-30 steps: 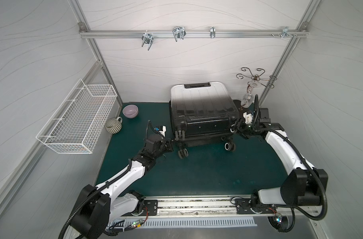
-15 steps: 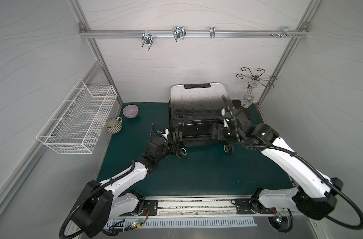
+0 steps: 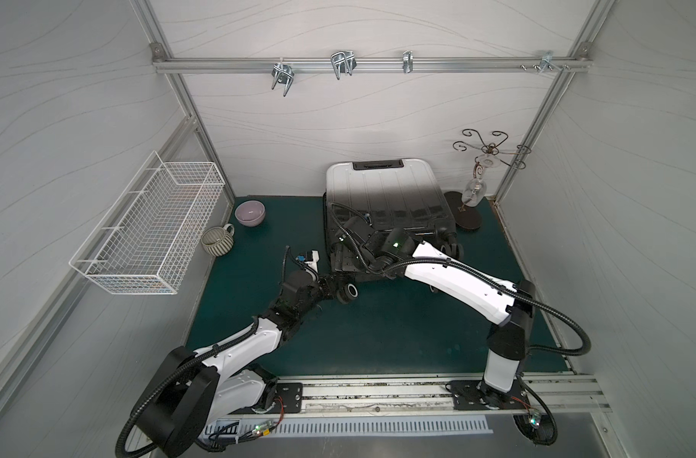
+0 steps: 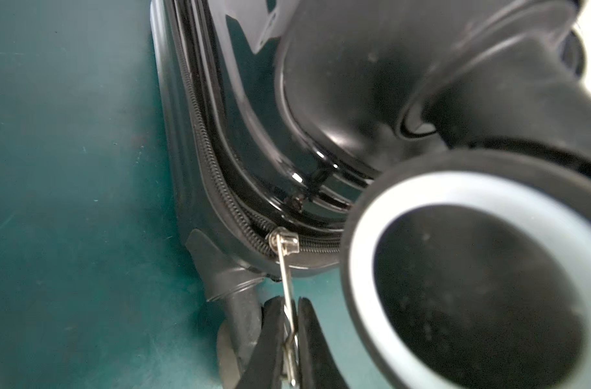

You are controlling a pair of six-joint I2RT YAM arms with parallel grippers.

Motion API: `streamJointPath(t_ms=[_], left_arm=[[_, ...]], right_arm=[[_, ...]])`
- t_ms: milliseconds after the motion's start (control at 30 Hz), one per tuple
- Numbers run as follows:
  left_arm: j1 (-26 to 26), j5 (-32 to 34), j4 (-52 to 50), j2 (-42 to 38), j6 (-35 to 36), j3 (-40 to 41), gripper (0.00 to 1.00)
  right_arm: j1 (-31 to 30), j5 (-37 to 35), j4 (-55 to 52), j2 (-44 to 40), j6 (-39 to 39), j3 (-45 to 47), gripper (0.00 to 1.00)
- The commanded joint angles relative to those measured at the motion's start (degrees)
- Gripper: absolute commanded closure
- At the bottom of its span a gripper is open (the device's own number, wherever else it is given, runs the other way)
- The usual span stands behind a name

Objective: Close the suitcase zippers
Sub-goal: Zip the zipper on the suitcase.

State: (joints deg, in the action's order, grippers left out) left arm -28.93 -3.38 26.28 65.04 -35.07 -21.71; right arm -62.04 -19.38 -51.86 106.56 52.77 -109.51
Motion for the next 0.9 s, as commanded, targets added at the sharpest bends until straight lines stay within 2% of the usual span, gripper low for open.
streamJointPath(t_ms=[0, 267, 467, 533, 567, 633, 700, 767, 867], left_arm=[[-0.3, 0.0, 3.6, 0.3, -1.2, 1.1, 1.0], [-0.2, -0.2, 5.1, 0.2, -0.9, 2.2, 1.0], [-0.2, -0.6, 6.3, 1.8, -0.8, 2.4, 1.0], [-0.1, -0.6, 6.3, 2.1, -0.9, 2.3, 1.0], [-0.1, -0.5, 6.1, 2.2, -0.8, 2.1, 1.0], [0.3, -0.1, 4.5, 1.6, -0.6, 1.7, 1.0], [2.1, 0.5, -0.1, -1.0, -0.6, 1.0, 1.0], [5.0, 1.1, -7.0, -3.9, -0.6, -0.4, 1.0], [9.6, 0.9, -13.6, -7.7, -0.4, -2.5, 1.0]], right_arm=[[-0.6, -2.6, -2.6, 3.7, 5.5, -4.4, 0.2], [-0.5, -4.9, -6.7, 12.5, 7.8, -12.6, 0.19], [0.6, -5.8, -6.3, 14.8, 10.1, -13.2, 0.23], [1.1, -6.6, -5.5, 14.7, 9.2, -12.7, 0.31], [1.5, -6.6, -5.0, 14.6, 8.6, -12.3, 0.39], [1.7, -6.4, -3.6, 13.3, 6.0, -10.7, 0.63], [1.1, -7.2, -0.2, 10.1, -0.2, -8.0, 0.86], [0.5, -7.4, 0.3, 6.8, -5.5, -6.7, 0.98], [0.0, -7.0, 1.1, 0.0, -10.2, -0.5, 1.0]])
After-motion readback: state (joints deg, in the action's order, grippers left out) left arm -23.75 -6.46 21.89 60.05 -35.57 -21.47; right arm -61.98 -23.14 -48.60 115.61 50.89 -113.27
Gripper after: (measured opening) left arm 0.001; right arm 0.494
